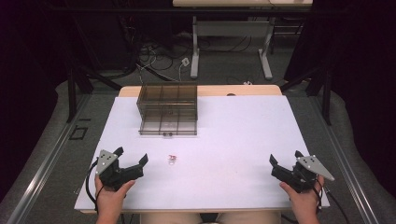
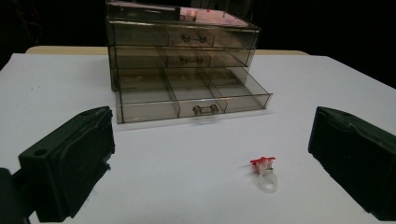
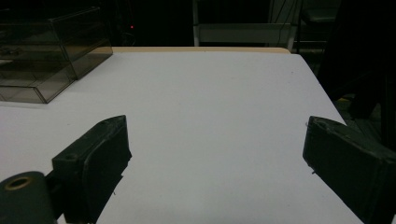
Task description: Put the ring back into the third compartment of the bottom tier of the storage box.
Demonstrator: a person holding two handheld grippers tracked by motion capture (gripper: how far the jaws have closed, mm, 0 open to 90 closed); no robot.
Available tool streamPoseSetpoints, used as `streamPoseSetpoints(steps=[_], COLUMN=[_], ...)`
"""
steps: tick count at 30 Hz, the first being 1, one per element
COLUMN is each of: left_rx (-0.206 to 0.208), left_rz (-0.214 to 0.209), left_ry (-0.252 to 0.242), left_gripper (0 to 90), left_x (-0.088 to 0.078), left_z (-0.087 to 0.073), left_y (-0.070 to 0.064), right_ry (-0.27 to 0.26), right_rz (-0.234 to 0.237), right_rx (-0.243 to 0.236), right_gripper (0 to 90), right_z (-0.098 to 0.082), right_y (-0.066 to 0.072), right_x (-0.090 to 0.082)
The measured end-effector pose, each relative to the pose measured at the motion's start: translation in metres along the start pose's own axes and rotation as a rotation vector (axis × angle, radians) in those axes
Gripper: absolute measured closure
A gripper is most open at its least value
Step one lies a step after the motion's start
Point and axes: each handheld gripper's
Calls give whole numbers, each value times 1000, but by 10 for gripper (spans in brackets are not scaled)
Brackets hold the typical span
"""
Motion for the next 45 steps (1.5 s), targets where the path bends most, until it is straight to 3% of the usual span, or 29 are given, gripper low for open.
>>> streamPoseSetpoints(steps=[5,11,19,24,35,45], left_rx=[9,6,16,28,-3,3], left_rz=[-9,-11,-18,-14,-45,-51], left_ry=[-7,1,6,14,16,30], left_gripper=[8,9,9,9,22,31], left_x=[0,2,8,15,36,53], left_z=[0,1,12,19,36,40], left_y=[-5,-9,-17,-22,-34,-45], right_ry=[-51,-32,-63,-56,-34,-14], right_rz=[12,47,67,53,70,76], right_rx=[-21,-18,-25,-38,-13,-9], right_gripper=[73,73,72,73,72,48], right_z=[-4,-5,-5,-6,-7,-8], right_y=[4,12,17,16,15,14], right_x=[2,3,0,0,3,4])
Point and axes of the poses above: each handheld gripper's, and its own axes: x roughly forward along the jaws, z roughly out of its top, y roughly to its left, and after that the axes turned 2 degrees about -z, right-handed
